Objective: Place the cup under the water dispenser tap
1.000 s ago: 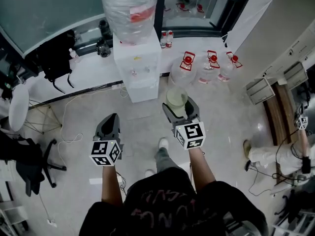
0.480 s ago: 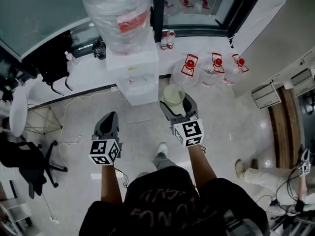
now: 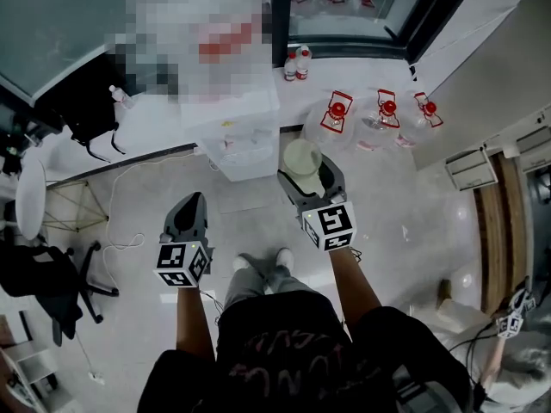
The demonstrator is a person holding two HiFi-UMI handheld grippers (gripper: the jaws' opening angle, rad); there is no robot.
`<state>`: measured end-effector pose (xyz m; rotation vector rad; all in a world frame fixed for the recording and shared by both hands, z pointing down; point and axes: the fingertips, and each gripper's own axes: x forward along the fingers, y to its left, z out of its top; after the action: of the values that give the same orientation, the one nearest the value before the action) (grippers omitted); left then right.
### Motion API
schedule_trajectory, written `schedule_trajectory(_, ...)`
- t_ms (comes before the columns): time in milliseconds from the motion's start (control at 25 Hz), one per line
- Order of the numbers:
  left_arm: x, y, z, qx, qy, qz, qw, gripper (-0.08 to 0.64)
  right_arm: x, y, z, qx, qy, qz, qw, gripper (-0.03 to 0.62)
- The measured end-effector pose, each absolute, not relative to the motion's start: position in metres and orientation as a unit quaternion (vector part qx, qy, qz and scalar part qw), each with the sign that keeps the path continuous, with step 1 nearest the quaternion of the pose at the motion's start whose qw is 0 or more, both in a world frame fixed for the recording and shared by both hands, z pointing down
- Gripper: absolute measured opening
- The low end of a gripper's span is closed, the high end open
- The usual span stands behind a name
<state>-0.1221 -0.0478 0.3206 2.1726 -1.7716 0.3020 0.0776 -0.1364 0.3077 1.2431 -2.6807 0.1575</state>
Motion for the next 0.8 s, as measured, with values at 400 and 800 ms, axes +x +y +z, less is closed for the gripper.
schedule_trajectory(400,-0.147,-0.085,0.345,0.766,-0.609,0.104,0.176,0.009,0.055,-0.165,0.33,0.422,-0.899,0.059,0.102,0.36)
schedule_trajectory(800,-0.168,-0.118,0.382,0.773,-0.595,0.105,0.192,0.009,0.026,-0.189,0.362,0.43,-0.894,0.079,0.097,0.36)
